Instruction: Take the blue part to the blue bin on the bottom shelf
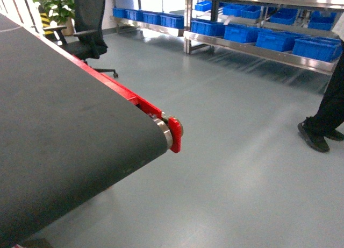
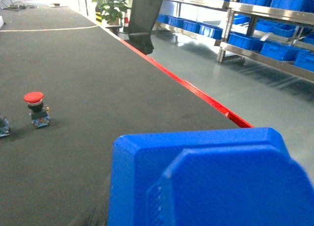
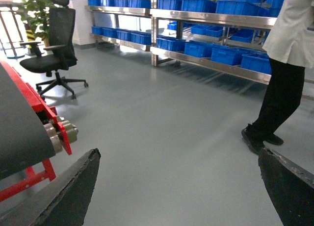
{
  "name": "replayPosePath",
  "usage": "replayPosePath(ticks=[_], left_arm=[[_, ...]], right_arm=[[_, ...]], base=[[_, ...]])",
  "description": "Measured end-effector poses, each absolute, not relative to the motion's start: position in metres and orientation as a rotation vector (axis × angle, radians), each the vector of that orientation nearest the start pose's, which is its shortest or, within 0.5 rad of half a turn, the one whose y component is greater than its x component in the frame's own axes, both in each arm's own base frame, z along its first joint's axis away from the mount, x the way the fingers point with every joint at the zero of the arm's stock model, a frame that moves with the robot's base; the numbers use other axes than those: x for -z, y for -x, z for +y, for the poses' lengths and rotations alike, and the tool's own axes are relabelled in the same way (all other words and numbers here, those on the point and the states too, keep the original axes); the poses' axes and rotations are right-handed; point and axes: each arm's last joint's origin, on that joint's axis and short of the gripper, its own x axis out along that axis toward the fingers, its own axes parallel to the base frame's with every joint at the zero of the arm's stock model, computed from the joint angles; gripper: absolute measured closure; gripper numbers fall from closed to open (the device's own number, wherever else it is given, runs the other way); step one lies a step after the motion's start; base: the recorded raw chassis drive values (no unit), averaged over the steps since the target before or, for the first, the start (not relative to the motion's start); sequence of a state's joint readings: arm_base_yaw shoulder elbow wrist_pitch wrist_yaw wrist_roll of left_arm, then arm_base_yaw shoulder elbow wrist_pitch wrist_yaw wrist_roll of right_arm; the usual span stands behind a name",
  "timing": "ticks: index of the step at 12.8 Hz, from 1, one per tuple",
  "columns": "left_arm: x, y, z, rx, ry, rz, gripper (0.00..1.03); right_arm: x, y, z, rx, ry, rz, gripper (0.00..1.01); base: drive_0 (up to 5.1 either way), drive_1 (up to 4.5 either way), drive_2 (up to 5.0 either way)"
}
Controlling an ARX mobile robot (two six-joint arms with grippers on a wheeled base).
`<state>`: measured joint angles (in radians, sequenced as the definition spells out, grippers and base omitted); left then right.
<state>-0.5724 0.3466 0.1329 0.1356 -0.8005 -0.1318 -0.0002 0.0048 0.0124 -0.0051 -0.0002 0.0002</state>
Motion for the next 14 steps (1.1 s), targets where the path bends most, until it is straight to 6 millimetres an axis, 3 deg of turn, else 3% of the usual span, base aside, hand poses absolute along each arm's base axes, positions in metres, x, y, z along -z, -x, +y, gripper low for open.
replayPosePath(ticks=[14], left_arm=[[-0.193,-0.105,-0.0429,-0.232,0.082,0.045,0.59]], right_arm=[[-0.1669,-0.0972,0.0,0.0,0.0,-0.002,0.03]], base=[[-1.6,-1.59,-1.6]])
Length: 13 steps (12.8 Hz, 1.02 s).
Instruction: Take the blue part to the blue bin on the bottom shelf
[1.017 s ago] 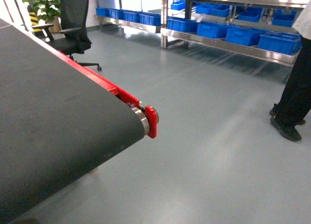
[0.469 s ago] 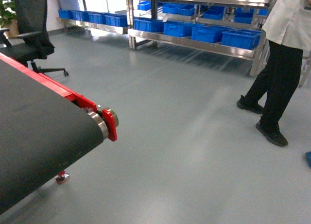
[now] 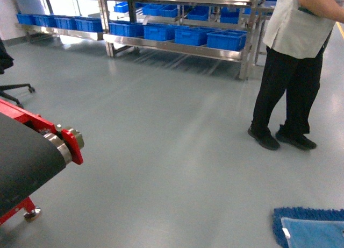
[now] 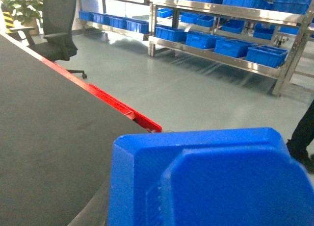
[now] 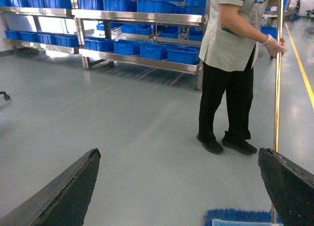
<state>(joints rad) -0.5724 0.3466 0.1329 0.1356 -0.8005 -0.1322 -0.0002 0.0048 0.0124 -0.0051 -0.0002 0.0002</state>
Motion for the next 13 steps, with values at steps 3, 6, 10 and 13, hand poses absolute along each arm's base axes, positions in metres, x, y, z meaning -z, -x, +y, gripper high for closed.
replayPosePath(ticks=[3,6,10,13], left_arm=[[-0.193,-0.105,-0.0429,-0.232,0.082,0.045,0.59],[-0.1931,-0.105,-0.0429,-0.232,0.082,0.045,0.59],[-0.1931,-0.105,-0.0429,-0.232,0.082,0.045,0.59],[-0.193,-0.105,-0.0429,-0.232,0.082,0.045,0.59]], right_arm=[[-0.1669,-0.0972,0.0,0.0,0.0,-0.003,0.03],[-0.1669,-0.0972,0.0,0.0,0.0,-0.002,0.03],[-0.1669,-0.0972,0.0,0.0,0.0,-0.002,0.03],[-0.1669,-0.0972,0.0,0.0,0.0,-0.002,0.03]], base=[[-1.7,-1.7,-1.7],[-1.6,-1.55,-1.6],[-1.6,-1.59,-1.6],[-1.5,-1.5,-1.5]])
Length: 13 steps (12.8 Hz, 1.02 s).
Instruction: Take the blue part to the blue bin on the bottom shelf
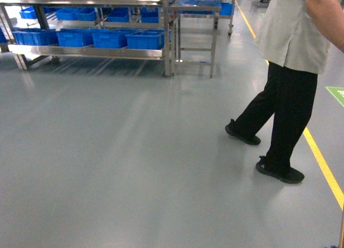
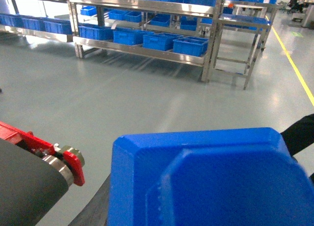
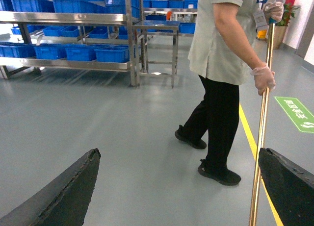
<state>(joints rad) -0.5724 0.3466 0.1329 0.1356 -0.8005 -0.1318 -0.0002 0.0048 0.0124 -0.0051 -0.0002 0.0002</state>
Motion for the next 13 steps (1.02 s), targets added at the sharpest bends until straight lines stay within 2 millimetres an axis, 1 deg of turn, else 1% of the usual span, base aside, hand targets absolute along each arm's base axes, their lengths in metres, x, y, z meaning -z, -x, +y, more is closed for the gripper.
replayPosePath(ticks=[4,10,13], left_arm=[[-0.193,-0.105,-0.0429,-0.232,0.082,0.045,0.59],[-0.1929,-0.105,-0.0429,-0.231,0.081,0.046,0.59],[-0.1932,-0.1049,-0.0429,-0.231,0.083,0.044,0.59]], right_arm=[[-0.1669,-0.0972,0.0,0.0,0.0,-0.002,0.03],[-0.1668,-0.0972,0.0,0.0,-0.001,-0.001,0.03],[-0.167,-0.0972,0.0,0.0,0.0,-0.004,0.03]], base=[[-1.6,-1.58,-1.6],[0.0,0.0,0.0],[-0.3,3.86,-4.4]])
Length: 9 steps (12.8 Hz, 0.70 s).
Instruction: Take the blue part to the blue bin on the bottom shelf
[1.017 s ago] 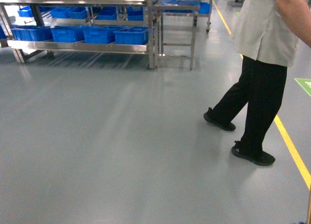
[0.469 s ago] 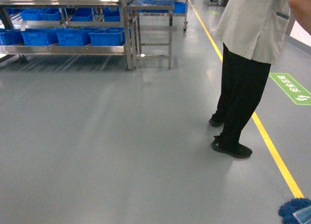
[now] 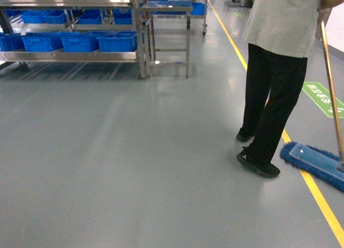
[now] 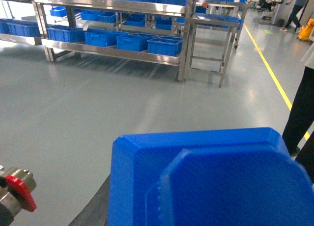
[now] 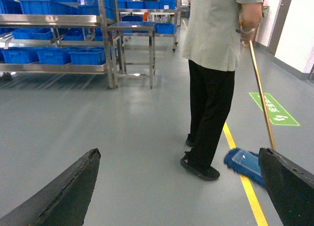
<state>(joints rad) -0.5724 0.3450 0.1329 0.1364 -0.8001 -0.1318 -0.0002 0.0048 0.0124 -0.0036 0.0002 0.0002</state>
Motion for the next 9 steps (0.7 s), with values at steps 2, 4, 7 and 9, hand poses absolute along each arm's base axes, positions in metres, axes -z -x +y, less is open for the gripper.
replayPosePath(ticks=[2,4,7,9], left_arm=[[-0.1927,-0.1049,-0.0429,-0.232,0.08,0.047,0.59],[-0.1927,-0.1049,-0.0429,-0.232,0.081,0.046,0.59],[-0.1928,-0.1049,-0.0429,-0.232,0.081,0.046,0.59],[-0.1927,-0.105,-0.0429,-0.232,0.081,0.046,0.59]], right_arm=[[-0.1668,-0.0972,0.0,0.0,0.0,-0.002,0.03],[-0.1669,-0.0972,0.0,0.0,0.0,-0.003,0.03],[-0.1667,-0.0972,0.0,0.0,0.0,-0.001,0.03],[-0.1672,-0.0972,0.0,0.0,0.0,-0.006,0.03]], base=[[-0.1,4.03,-4.2],[0.0,4.18,-4.1],[0.1,4.24,-4.1],[0.1,4.2,-4.1]])
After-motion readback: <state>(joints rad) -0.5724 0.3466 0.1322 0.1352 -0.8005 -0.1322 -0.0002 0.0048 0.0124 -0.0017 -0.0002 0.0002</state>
